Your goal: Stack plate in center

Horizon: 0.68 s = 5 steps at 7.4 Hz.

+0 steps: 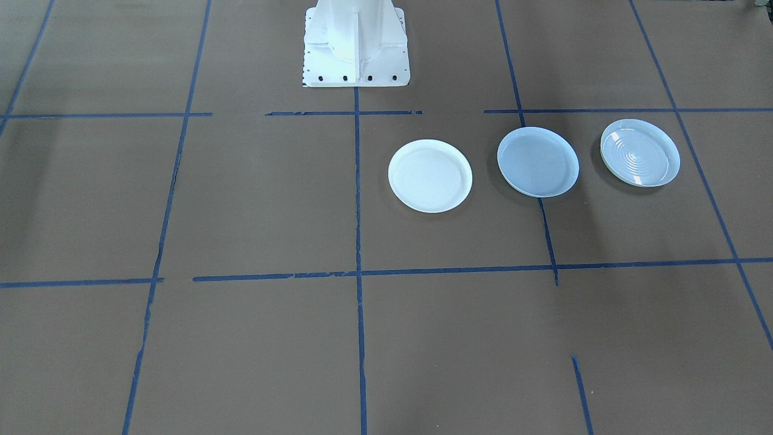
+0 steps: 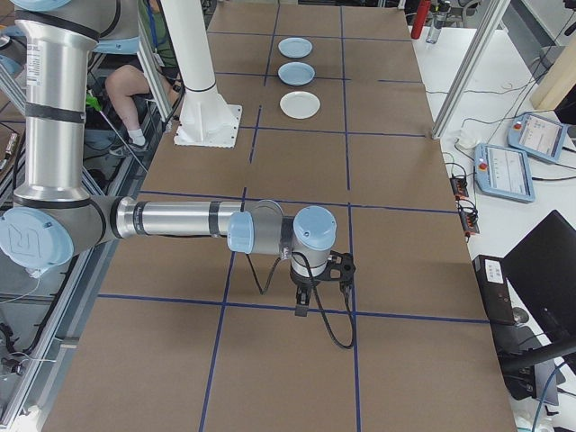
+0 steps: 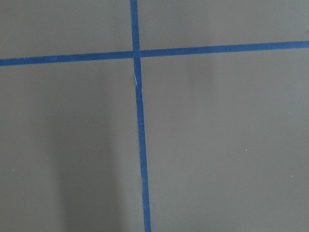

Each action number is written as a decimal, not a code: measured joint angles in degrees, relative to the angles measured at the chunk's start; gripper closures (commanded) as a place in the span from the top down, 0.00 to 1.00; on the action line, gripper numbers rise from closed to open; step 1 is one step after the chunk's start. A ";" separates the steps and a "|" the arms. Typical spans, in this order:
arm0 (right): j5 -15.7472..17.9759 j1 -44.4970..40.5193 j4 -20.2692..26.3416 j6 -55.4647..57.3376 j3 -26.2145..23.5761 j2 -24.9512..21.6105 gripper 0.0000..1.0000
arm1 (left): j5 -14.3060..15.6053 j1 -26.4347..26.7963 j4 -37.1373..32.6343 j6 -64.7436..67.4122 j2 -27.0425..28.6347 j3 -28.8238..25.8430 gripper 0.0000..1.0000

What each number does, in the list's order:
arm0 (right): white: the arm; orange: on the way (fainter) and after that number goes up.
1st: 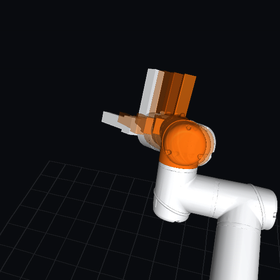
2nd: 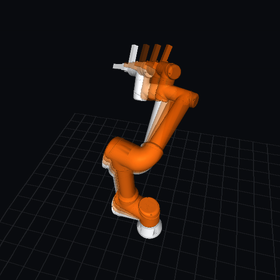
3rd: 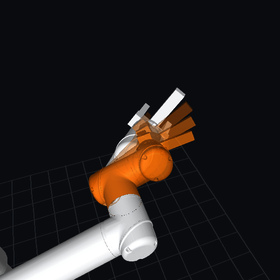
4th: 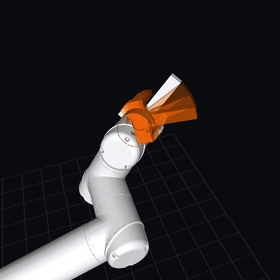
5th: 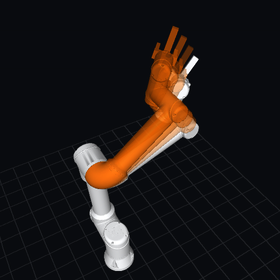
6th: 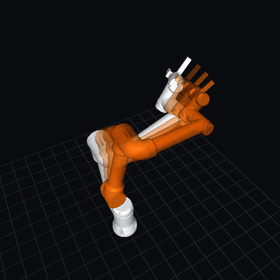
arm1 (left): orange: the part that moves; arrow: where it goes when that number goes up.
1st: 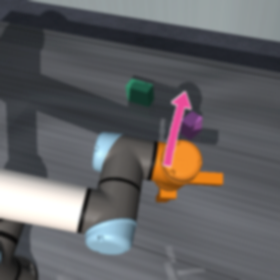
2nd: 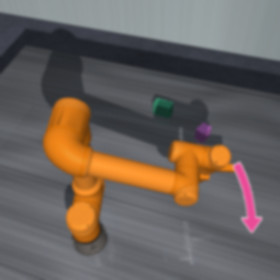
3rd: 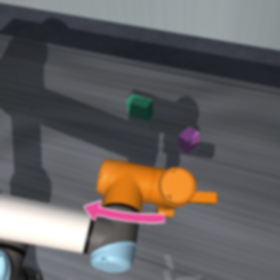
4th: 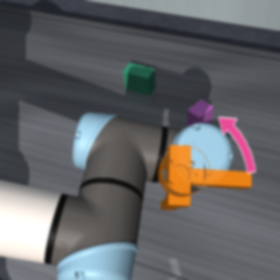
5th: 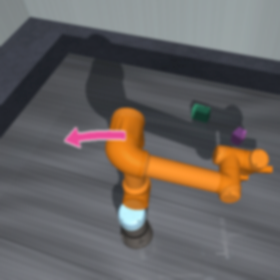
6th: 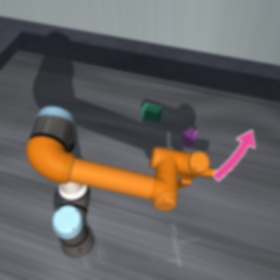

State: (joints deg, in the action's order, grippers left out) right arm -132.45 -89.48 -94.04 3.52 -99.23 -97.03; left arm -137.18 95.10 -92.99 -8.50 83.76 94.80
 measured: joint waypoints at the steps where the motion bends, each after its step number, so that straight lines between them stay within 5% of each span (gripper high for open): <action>1: 0.00 0.00 0.00 0.00 0.00 0.00 1.00 | 0.01 -0.03 0.05 -0.02 -0.06 0.24 1.00; 5: 0.00 -0.02 0.00 0.00 0.00 0.00 1.00 | -0.67 -0.24 -0.15 -0.04 -0.30 2.99 1.00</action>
State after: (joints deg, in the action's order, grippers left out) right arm -132.45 -89.50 -94.04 3.52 -99.23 -97.03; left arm -137.85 94.86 -93.14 -8.54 83.46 97.79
